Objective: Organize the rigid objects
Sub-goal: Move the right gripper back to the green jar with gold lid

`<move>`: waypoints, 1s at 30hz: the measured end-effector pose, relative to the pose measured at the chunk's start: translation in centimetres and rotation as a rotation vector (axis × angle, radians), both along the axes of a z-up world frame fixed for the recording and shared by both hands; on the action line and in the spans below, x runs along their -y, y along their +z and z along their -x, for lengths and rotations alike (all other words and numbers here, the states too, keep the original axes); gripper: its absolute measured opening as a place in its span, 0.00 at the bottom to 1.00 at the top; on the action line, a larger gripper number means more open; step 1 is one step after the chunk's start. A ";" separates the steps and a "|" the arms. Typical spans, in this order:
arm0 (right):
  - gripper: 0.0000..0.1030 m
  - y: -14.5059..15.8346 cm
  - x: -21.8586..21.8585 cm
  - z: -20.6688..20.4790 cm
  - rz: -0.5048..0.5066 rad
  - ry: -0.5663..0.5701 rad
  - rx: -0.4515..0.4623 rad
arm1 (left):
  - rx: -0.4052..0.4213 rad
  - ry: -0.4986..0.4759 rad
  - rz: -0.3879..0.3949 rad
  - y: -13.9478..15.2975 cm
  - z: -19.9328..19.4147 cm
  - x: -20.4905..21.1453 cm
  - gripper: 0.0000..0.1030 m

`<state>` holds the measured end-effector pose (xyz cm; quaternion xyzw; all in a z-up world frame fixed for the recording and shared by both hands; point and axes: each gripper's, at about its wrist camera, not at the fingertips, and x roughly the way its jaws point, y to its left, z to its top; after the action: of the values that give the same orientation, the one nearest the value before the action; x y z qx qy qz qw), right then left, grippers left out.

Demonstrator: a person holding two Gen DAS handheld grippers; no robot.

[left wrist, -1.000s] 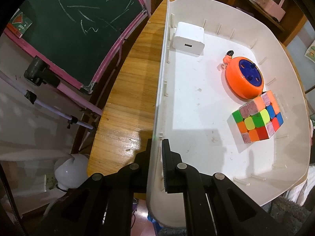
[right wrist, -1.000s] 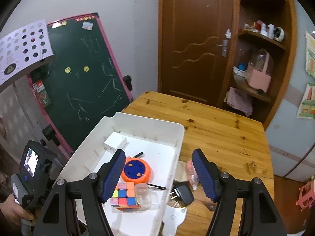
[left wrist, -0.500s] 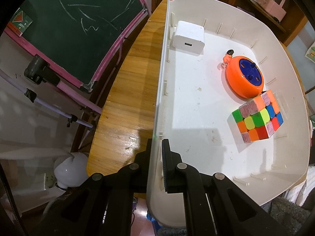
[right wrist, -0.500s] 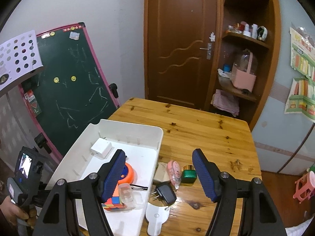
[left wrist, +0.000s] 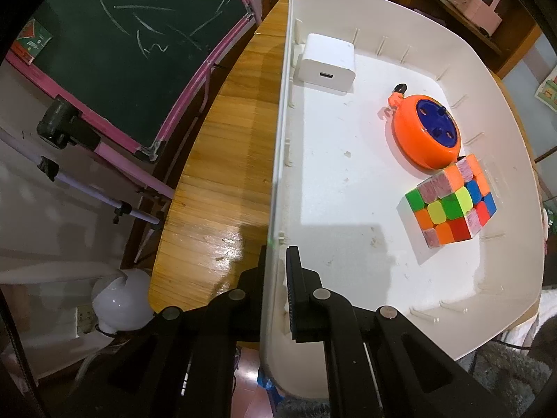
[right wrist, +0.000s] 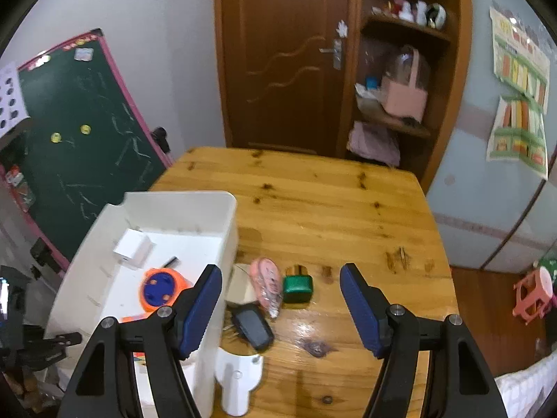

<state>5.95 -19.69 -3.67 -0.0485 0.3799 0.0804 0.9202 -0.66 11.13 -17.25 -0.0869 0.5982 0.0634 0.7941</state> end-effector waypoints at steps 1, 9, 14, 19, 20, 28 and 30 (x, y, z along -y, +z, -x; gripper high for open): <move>0.69 -0.5 0.2 -0.4 0.001 -0.006 -0.013 | 0.000 -0.001 0.002 0.0 0.0 0.0 0.07; 0.69 -4.3 1.0 -2.8 0.000 -0.028 -0.101 | -0.003 -0.009 0.018 -0.3 0.2 -0.1 0.07; 0.69 -6.6 1.8 -3.9 -0.021 -0.032 -0.142 | -0.005 -0.006 0.036 -0.4 0.4 -0.3 0.07; 0.69 -8.6 2.8 -5.0 -0.060 -0.035 -0.175 | -0.002 -0.007 0.047 -0.4 0.5 -0.4 0.07; 0.69 -8.8 2.9 -5.1 -0.070 -0.036 -0.181 | -0.003 -0.007 0.048 -0.4 0.5 -0.4 0.07; 0.69 -10.3 2.6 -6.7 -0.075 -0.046 -0.190 | -0.008 -0.017 0.049 -0.6 0.2 -0.4 0.07; 0.69 -10.9 2.4 -7.4 -0.065 -0.052 -0.198 | -0.010 -0.018 0.054 -0.6 0.2 -0.5 0.07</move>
<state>13.33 -22.07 -14.57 -0.0006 0.4672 0.0731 0.8811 -0.85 11.59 -17.86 -0.1026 0.6043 0.0407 0.7891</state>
